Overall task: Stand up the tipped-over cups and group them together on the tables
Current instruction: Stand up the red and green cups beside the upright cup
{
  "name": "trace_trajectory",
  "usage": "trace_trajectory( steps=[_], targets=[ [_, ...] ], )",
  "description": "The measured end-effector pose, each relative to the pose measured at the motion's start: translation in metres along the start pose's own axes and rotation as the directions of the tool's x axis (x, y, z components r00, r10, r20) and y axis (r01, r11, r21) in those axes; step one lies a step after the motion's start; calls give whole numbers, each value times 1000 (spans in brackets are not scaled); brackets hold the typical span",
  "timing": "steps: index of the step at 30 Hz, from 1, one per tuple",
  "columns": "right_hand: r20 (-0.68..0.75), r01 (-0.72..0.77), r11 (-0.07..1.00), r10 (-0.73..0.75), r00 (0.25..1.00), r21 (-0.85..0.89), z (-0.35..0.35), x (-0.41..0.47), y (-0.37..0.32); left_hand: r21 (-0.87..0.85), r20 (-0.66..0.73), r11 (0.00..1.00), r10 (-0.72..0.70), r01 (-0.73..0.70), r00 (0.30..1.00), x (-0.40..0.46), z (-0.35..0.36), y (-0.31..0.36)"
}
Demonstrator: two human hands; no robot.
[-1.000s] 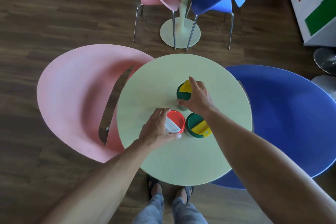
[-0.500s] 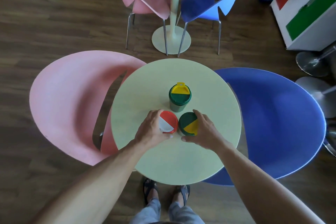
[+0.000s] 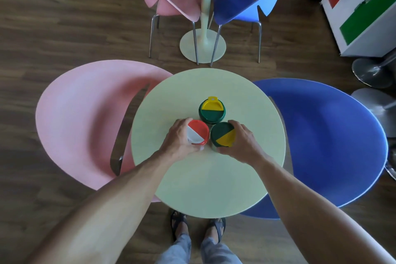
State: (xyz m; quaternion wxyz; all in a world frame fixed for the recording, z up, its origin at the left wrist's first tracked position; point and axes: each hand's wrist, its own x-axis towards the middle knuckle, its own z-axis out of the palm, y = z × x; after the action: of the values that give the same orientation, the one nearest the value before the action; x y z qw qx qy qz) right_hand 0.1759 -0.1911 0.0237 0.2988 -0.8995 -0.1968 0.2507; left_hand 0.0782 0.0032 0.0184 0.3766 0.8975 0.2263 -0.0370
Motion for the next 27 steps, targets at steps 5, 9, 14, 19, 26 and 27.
trace_trajectory(
  steps=[5, 9, 14, 19, 26, 27],
  targets=[
    [12, 13, 1000, -13, 1000, -5, 0, 4, 0, 1, 5, 1000, 8, -8, 1000, 3, 1, 0],
    [22, 12, 1000, -12, 1000, -5, -1, 3, 2, 2, 6, 1000, 11, -11, 1000, 5, 3, -1],
    [45, 8, 1000, -7, 999, -21, -2, 5, 2, 13, 28, 1000, 22, -22, 999, 7, 1, -1],
    [61, 1, 999, 1, 998, -36, -1, 4, 2, 25, 46, 999, 22, -24, 999, 5, 0, -3],
    [51, -10, 999, 12, 999, -34, -2, 1, -4, 44, 81, 999, 4, -7, 997, 6, -3, 2],
    [43, -12, 999, 14, 999, -32, -2, 0, -6, 47, 92, 999, -1, -3, 996, 5, -4, 3]
  ],
)
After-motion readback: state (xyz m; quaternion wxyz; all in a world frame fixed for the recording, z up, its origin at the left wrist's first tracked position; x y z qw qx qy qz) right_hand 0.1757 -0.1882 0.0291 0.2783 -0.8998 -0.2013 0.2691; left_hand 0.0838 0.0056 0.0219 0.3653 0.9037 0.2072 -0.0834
